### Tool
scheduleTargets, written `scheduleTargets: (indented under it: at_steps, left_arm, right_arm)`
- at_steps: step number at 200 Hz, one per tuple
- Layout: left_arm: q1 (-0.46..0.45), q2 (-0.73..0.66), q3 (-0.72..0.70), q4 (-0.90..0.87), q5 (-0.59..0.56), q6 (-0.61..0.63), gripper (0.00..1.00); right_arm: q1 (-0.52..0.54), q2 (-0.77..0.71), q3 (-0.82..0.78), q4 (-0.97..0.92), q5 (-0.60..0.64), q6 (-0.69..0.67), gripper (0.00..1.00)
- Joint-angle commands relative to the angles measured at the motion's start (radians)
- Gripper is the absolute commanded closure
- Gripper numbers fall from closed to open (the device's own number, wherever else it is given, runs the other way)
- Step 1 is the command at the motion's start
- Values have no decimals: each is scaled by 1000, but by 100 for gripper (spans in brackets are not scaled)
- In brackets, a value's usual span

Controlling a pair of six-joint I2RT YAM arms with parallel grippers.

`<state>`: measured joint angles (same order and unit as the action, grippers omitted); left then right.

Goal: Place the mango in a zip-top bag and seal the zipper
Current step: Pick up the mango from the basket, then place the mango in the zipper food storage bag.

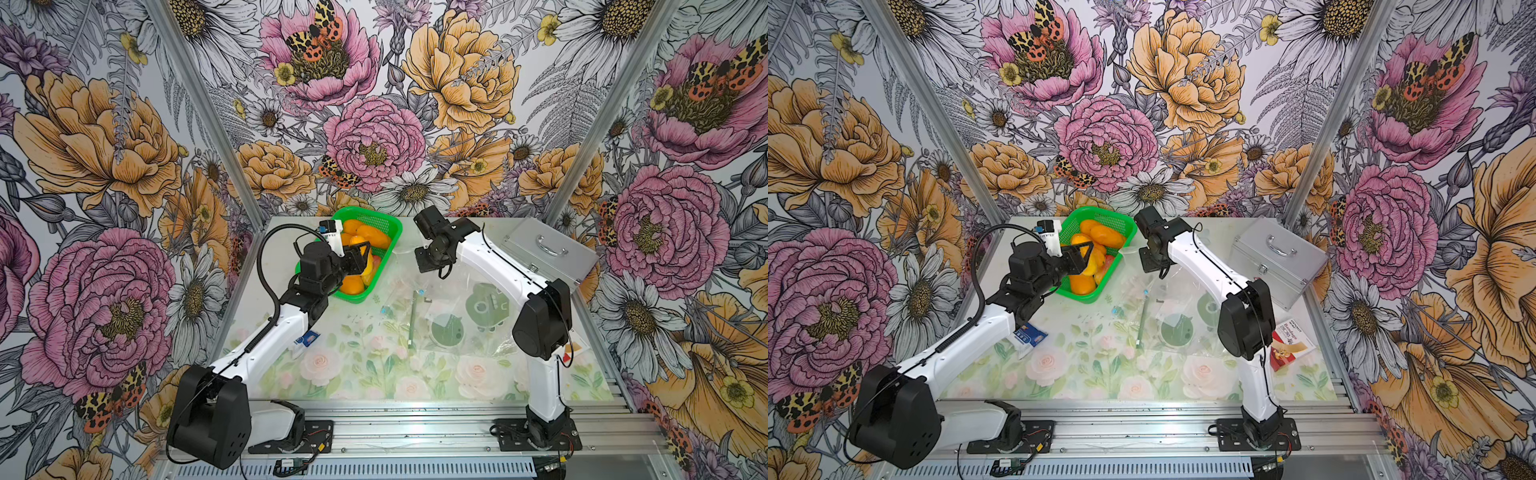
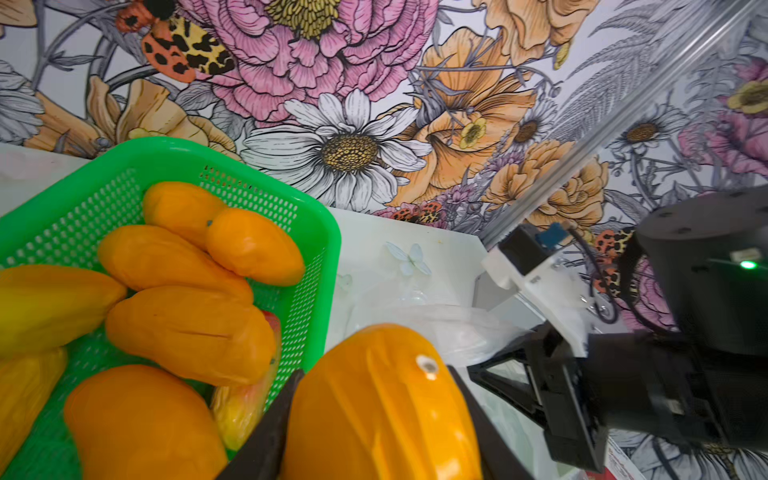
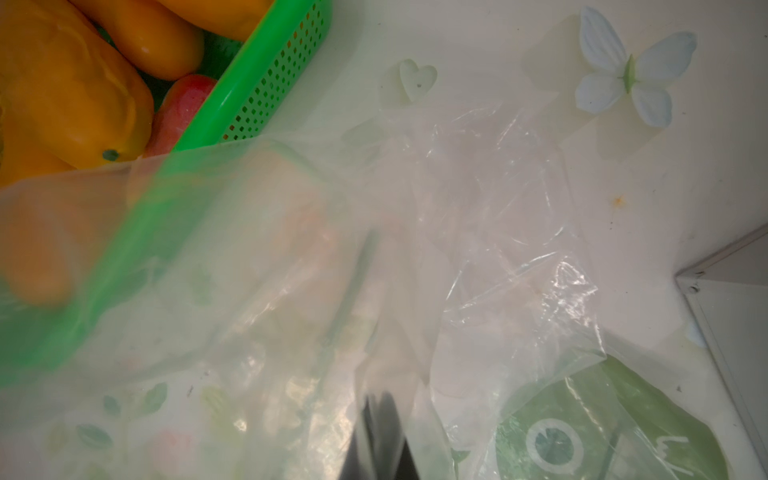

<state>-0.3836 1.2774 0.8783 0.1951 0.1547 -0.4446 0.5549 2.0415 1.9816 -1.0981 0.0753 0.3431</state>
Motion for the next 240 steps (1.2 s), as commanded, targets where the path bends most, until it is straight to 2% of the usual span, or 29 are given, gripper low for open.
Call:
scheduleTargets:
  at_steps: [1, 27, 56, 103, 148, 187, 229, 240]
  left_arm:
    - [-79, -28, -14, 267, 64, -23, 78]
    - [-171, 30, -61, 533, 22, -1, 77]
    - [-195, 152, -81, 795, 0, -28, 76]
    - [-202, 323, -48, 964, -11, -44, 75]
    - [-206, 412, -36, 974, -38, -20, 74]
    - [-214, 465, -7, 838, -38, 17, 67]
    - [-227, 484, 2, 746, -26, 41, 41]
    - [-231, 478, -5, 740, -27, 47, 30]
  right_arm:
    - [-19, -40, 30, 29, -92, 13, 100]
    - [-31, -56, 23, 36, -155, 23, 100]
    - [-40, -76, 19, 38, -221, 37, 100]
    - [-52, -130, -17, 54, -273, 57, 100]
    - [-61, -156, -33, 70, -295, 71, 100]
    - [-65, -158, -41, 73, -270, 87, 100]
    - [-65, -179, -66, 76, -228, 104, 100]
    - [-67, -184, -74, 79, -218, 106, 100]
